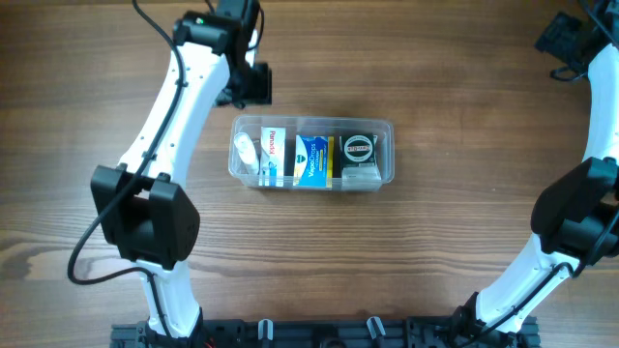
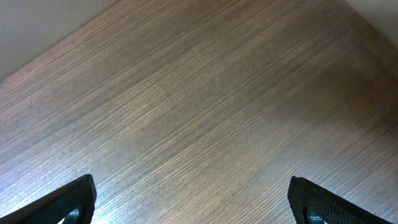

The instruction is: Pack container

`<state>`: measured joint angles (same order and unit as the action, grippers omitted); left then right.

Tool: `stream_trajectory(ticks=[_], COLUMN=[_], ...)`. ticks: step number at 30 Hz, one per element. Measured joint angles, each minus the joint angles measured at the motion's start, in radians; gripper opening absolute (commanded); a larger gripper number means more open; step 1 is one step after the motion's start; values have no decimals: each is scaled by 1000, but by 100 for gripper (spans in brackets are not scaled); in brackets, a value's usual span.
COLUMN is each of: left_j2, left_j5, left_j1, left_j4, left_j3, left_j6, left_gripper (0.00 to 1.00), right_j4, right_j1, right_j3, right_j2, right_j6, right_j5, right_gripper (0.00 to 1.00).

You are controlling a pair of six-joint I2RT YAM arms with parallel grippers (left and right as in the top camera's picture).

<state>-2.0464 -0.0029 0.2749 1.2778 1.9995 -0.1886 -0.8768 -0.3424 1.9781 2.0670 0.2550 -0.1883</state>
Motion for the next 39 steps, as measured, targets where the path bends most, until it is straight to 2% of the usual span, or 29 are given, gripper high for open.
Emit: stream_trajectory(ticks=[4,7,9,14,19,29,35,39], left_j2=[8,66,141,348,407,786,861,869], left_j5=[0,0,0,-7,-8,-11,1,-1], left_j1=[-19,-39,-49,-55,-55,-55,-55,-55], left_j4=[51,86,100,252,402,406,407,375], left_j3=[165,178,179,193,193,193,186,38], left_j6=[-12,-16,-16,-27,-32,-98,-102,-7], left_gripper=[79,83,100,100,100,100,100,100], right_j4=[0,0,0,1,0,0,0,0], right_j1=[0,0,0,0,0,0,0,0], right_j3=[0,0,0,0,0,0,0,0], right_j2=[0,0,0,0,0,0,0,0], right_j6=[0,0,0,0,0,0,0,0], right_j5=[0,0,0,0,0,0,0,0], right_gripper=[100,100,100,100,100,100,100,100])
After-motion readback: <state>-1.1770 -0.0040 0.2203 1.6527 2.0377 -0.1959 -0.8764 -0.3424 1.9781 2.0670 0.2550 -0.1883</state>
